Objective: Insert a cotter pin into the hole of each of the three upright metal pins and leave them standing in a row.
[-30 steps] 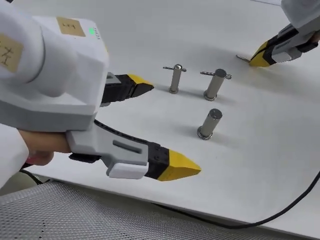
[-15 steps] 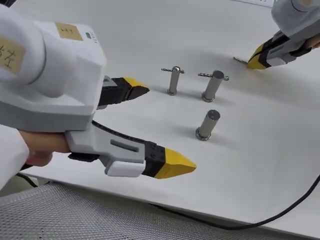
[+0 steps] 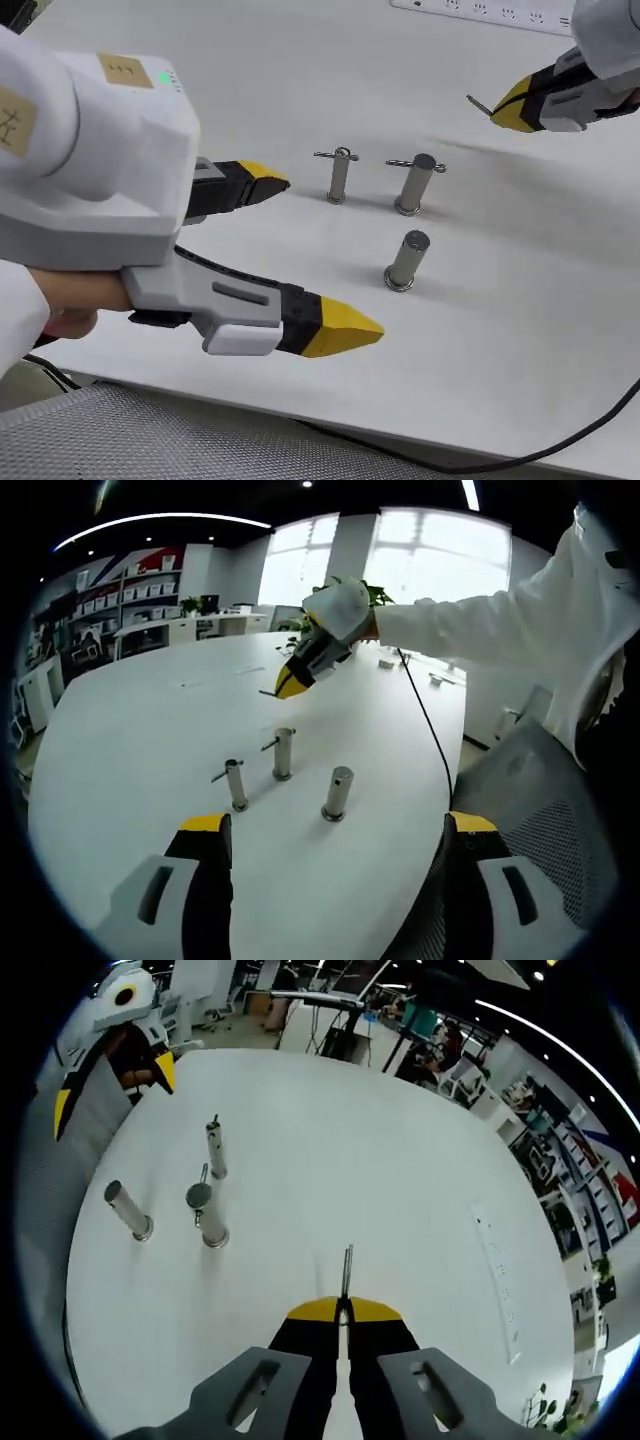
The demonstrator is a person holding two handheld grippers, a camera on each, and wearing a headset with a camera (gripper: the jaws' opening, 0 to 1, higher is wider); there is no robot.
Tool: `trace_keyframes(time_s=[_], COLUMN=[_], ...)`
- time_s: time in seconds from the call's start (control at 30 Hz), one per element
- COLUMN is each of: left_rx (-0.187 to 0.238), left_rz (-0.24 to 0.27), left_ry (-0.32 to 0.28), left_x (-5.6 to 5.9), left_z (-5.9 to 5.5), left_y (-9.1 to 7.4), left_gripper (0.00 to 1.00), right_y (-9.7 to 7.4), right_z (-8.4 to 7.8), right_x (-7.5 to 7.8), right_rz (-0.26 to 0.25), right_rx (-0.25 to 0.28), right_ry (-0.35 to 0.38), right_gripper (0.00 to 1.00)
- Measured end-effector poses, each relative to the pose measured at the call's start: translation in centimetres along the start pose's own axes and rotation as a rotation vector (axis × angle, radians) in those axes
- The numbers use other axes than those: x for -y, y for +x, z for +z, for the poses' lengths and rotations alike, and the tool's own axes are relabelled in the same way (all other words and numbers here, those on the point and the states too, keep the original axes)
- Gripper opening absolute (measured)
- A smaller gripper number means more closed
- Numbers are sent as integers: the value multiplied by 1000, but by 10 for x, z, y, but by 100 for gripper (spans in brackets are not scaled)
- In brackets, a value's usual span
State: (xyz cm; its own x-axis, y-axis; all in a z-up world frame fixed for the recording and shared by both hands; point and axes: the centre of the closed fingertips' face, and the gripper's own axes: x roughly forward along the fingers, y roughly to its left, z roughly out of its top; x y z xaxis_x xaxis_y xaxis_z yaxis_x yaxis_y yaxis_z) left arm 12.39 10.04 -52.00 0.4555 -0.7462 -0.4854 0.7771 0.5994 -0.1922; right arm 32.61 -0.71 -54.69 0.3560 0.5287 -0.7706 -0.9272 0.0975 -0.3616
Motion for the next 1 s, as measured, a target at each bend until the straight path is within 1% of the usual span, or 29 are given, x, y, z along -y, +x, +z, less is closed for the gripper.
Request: trace_keyframes(time_s=[0.03, 0.07, 0.13, 0.17, 0.27, 0.33, 0.37, 0.4, 0.43, 0.5, 0.57, 0.6, 0.7, 0.77, 0.8, 0.83, 0.9, 0.93, 0.97, 1.0], left_rx=[2, 7, 14, 20, 28, 43, 60, 73, 78, 95, 103, 105, 114, 131, 139, 143, 154, 158, 160, 161], left_rz=[2, 4, 8, 10, 7, -4, -7, -6, -10, -15, -17, -17, -34, -47, -56, -57, -59, -60, -63, -74], left_ry=[0, 0, -2, -3, -15, -34, -53, -63, -69, -89, -103, -105, -119, -148, -160, -165, -171, -168, -166, -170], left_x=[-1, -4, -6, -7, -9, -9, -9, -10, -11, -12, -14, -17, -17, -17, -16, -16, -17, -17, -17, -16], left_z=[1, 3, 6, 9, 12, 16, 20, 22, 24, 28, 33, 36, 44, 50, 53, 55, 60, 62, 63, 65], left_y=[0, 0, -1, -2, -3, -3, -3, -4, -4, -3, -1, 1, 5, 8, 9, 10, 13, 14, 15, 18], left_gripper=[85, 85, 84, 83, 82, 81, 81, 80, 78, 75, 74, 73, 68, 64, 62, 61, 58, 57, 55, 51], right_y=[-4, -8, -13, -21, -30, -35, -38, -40, -46, -50, -55, -57, -61, -64, -65, -66, -67, -67, -67, -66], right_z=[4, 7, 10, 17, 25, 30, 33, 36, 40, 44, 48, 51, 56, 61, 63, 63, 67, 68, 69, 69], right_x=[-4, -6, -10, -20, -29, -33, -35, -36, -43, -48, -55, -58, -67, -72, -75, -76, -85, -87, -89, -93], right_rz=[-9, -21, -29, -38, -60, -74, -90, -106, -121, -137, -148, -158, -163, -172, -180, -182, -182, -184, -186, -183], right_rx=[8, 26, 35, 53, 77, 100, 118, 124, 126, 137, 149, 152, 167, 175, 169, 165, 167, 167, 166, 167], right_ry=[-27, -55, -61, -73, -106, -109, -110, -119, -127, -135, -143, -152, -168, -183, -211, -225, -244, -257, -273, -270], right_gripper=[0, 0, 0, 0, 0, 0, 0, 0, 0, 0, 0, 0, 0, 0, 0, 0, 0, 0, 0, 0])
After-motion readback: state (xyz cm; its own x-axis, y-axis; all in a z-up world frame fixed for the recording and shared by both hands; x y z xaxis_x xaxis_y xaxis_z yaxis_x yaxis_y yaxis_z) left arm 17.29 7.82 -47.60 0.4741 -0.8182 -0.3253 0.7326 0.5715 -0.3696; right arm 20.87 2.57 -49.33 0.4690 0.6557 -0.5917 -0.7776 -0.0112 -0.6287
